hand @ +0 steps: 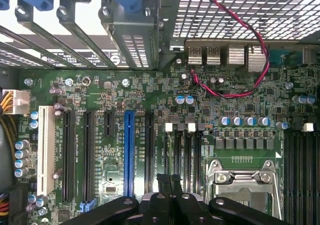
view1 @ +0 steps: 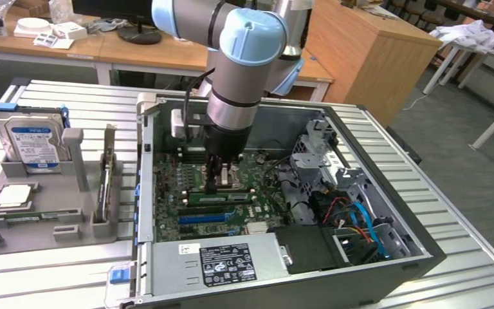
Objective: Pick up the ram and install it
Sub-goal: 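Press down the ram until it locks into place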
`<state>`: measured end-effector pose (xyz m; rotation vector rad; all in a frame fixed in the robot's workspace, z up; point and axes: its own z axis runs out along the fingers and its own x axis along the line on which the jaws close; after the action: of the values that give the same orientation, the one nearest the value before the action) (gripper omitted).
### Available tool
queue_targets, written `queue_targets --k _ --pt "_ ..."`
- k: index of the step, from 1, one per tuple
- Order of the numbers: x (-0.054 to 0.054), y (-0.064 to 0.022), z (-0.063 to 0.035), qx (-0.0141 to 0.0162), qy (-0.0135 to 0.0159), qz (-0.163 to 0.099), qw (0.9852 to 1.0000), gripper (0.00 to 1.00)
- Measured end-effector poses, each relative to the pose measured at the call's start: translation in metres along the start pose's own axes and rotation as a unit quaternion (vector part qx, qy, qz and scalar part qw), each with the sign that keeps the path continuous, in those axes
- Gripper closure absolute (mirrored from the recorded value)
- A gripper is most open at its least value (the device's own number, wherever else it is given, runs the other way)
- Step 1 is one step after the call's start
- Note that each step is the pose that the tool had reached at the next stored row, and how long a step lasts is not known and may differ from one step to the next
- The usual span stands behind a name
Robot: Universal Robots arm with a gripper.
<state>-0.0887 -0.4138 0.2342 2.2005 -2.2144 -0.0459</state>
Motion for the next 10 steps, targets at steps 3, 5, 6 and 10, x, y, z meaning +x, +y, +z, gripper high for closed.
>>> queue_targets --k 3,5,6,10 --pt "0.0 0.0024 0.0001 0.0002 0.0 0.0 1.0 0.89" --pt "0.0001 0.0024 0.0 0.0002 0.0001 0.0 1.0 0.89" --pt "0.0001 0.0024 0.001 0.0002 0.0001 0.0 1.0 0.89" --pt "0.0001 0.0024 0.0019 0.0002 0.0001 0.0 1.0 0.89"
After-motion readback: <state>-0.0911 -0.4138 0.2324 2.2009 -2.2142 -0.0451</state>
